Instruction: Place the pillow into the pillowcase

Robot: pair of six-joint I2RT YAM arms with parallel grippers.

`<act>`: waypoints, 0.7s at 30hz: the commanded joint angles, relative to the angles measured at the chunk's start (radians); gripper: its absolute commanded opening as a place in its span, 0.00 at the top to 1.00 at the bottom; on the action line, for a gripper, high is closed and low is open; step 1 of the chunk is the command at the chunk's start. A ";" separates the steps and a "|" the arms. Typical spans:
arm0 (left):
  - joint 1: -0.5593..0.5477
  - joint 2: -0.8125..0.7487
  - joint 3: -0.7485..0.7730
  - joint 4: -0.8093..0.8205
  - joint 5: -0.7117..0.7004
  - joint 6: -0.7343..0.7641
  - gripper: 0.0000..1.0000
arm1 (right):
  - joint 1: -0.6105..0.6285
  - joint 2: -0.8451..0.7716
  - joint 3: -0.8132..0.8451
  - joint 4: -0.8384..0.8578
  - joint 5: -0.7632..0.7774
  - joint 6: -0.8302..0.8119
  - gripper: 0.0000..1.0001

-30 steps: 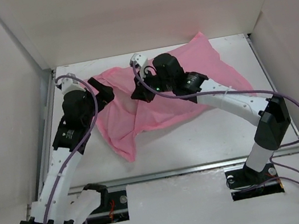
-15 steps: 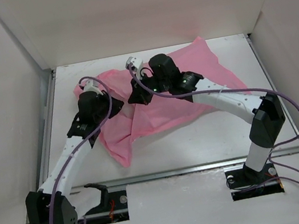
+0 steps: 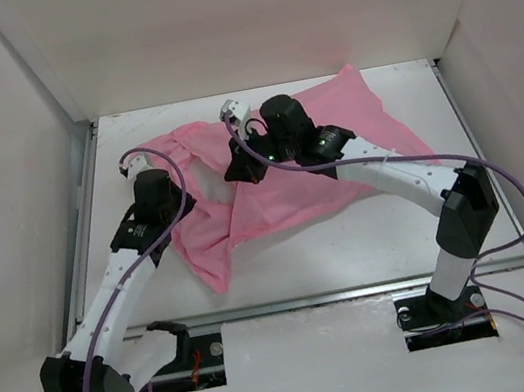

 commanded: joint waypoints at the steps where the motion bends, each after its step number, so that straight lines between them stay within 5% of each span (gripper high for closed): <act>1: 0.002 -0.036 0.031 -0.014 -0.067 0.002 0.93 | 0.011 0.016 0.029 0.031 -0.019 0.005 1.00; 9: 0.002 0.059 -0.021 0.148 0.097 0.029 0.79 | 0.011 0.025 0.038 0.013 -0.028 0.005 1.00; 17: -0.017 0.128 0.026 0.171 0.096 0.075 0.68 | 0.011 0.035 0.038 0.004 -0.028 -0.004 1.00; 19: -0.029 0.142 0.049 0.162 0.096 0.101 0.70 | 0.011 0.035 0.038 0.004 -0.017 -0.004 1.00; 21: -0.038 0.153 0.049 0.162 0.087 0.101 0.84 | 0.011 0.035 0.038 -0.005 -0.017 -0.004 1.00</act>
